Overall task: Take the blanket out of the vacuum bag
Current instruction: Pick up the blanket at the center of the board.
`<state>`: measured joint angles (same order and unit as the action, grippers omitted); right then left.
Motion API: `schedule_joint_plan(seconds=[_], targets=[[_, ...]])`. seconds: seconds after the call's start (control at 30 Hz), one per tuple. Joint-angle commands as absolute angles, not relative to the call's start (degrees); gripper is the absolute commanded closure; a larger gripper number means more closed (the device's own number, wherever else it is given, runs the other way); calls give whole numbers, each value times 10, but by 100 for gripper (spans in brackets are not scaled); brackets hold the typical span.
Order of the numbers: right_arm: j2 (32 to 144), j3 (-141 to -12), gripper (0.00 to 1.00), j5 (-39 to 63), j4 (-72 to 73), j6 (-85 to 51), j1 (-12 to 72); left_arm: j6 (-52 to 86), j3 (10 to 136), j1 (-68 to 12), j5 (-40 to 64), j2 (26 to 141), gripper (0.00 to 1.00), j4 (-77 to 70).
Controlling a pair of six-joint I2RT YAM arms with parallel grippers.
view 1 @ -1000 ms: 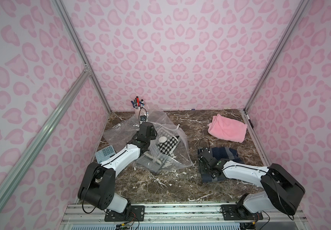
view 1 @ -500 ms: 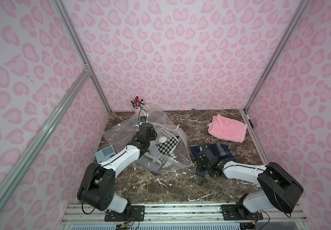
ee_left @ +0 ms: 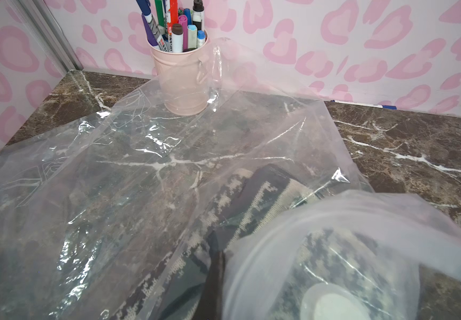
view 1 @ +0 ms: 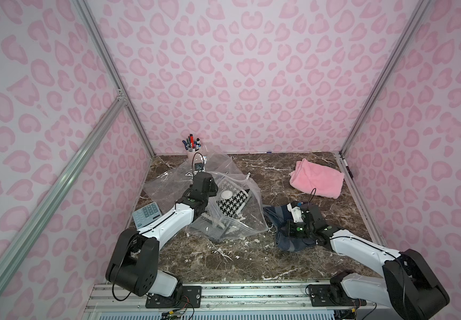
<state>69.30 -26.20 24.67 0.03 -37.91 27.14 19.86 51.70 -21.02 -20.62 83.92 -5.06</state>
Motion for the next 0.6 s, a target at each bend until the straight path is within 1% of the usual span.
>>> schedule_joint_plan(seconds=[0.0,0.37,0.47,0.57], targets=[[678,-255,100,293,18,-393,261,205,516,-209,-201,837,96,-50],[586,-194,100,329,100,-464,193,205,520,-209,-198,842,96,-50],[578,-205,100,316,77,-455,189,205,520,-209,-195,846,96,-52],[611,-236,100,297,20,-409,197,207,520,-209,-191,850,96,-55]])
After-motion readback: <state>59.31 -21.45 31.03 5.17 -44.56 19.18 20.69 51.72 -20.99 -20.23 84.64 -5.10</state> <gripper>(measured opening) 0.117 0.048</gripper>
